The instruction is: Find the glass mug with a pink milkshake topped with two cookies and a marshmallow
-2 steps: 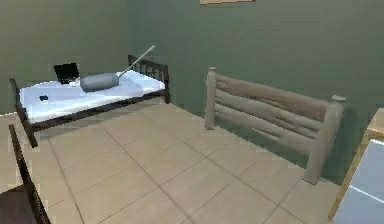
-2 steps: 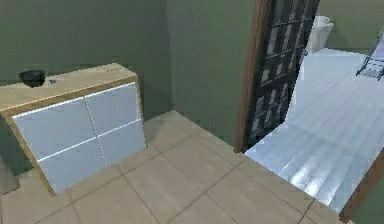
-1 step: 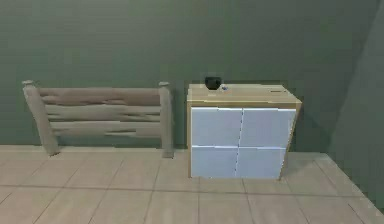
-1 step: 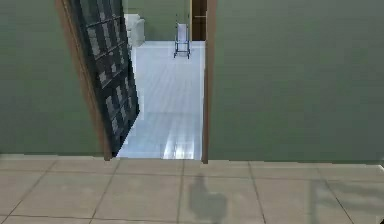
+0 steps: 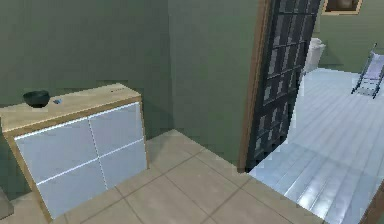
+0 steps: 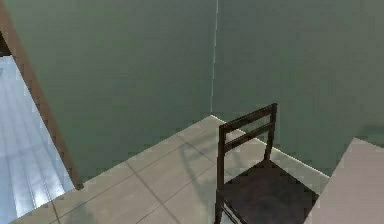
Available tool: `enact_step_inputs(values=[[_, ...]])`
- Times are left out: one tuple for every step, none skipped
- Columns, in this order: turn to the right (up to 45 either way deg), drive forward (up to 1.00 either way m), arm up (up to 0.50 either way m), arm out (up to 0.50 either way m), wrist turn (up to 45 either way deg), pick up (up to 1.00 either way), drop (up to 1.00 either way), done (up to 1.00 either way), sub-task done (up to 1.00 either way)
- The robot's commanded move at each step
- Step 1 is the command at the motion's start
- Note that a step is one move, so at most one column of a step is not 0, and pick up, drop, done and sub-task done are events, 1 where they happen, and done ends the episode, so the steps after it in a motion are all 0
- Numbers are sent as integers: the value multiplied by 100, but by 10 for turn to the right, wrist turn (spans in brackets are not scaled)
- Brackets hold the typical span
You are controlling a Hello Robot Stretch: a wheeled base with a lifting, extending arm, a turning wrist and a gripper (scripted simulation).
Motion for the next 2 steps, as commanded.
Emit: enact_step_inputs(values=[[60,0,0,0,0,0,0,0,0],[0,30,0,0,0,0,0,0,0]])
